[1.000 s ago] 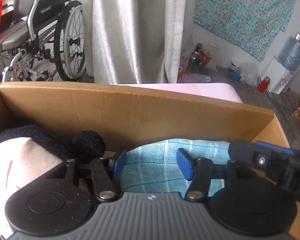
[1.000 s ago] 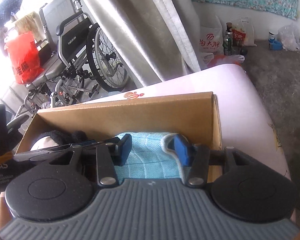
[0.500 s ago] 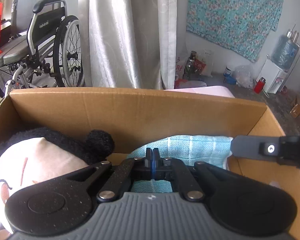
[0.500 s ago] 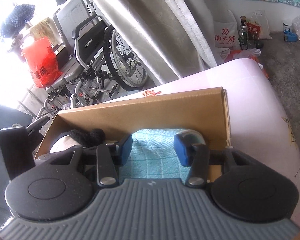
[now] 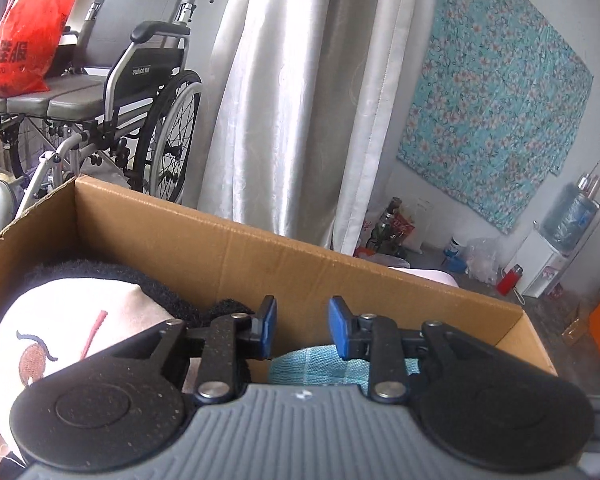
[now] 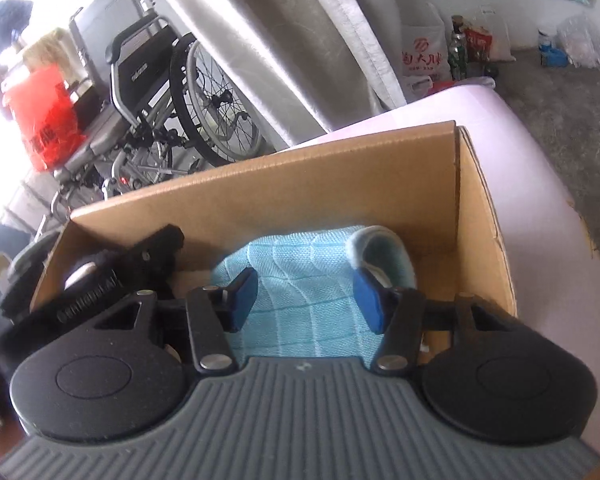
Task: Organize soft objects
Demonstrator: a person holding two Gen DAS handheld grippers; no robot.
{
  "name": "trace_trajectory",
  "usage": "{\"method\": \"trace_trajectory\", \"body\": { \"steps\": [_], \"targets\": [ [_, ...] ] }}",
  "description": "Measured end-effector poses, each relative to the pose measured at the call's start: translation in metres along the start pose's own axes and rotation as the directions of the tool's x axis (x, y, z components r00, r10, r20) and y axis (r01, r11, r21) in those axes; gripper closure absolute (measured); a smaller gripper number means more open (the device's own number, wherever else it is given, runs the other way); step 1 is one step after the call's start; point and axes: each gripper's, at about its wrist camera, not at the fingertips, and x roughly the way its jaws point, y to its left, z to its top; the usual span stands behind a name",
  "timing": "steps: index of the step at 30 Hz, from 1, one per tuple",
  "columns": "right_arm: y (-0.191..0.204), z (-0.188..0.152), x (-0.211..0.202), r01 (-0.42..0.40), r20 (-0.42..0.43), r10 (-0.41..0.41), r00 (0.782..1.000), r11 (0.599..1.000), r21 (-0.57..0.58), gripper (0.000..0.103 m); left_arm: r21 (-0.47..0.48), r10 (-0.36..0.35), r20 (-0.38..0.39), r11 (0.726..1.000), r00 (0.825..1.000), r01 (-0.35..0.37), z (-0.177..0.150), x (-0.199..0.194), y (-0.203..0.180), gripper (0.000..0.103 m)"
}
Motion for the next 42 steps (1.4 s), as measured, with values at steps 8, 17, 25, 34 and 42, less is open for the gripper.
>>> {"method": "trace_trajectory", "body": {
  "steps": [8,17,25,34,42],
  "targets": [
    [0.009,-0.012,0.007,0.116,0.151,-0.101,0.983,0.989,-0.093,0.050,-0.008,-0.014,0.008,1.000,1.000,0.014,0.001,-0.001,0.001,0.072],
    [0.007,-0.015,0.031,0.173,0.162,-0.145,0.976,0.968,-0.179,0.049,-0.061,-0.031,0.006,0.998,0.999,0.032,0.001,0.000,0.009,0.071],
    [-0.003,-0.007,0.041,0.068,0.179,-0.048,0.983,0.992,-0.107,0.097,-0.055,-0.027,0.003,0.998,1.000,0.027,0.001,0.001,0.009,0.071],
    [-0.016,-0.016,-0.026,0.011,0.369,0.011,0.929,0.998,-0.058,0.098,-0.025,-0.046,0.058,0.999,0.997,0.048,0.001,-0.017,0.011,0.050],
    [-0.010,-0.027,-0.130,-0.068,0.450,0.183,0.874,0.963,-0.259,0.098,-0.034,-0.159,0.176,0.985,0.971,0.167,0.001,-0.073,0.008,0.044]
  ]
}}
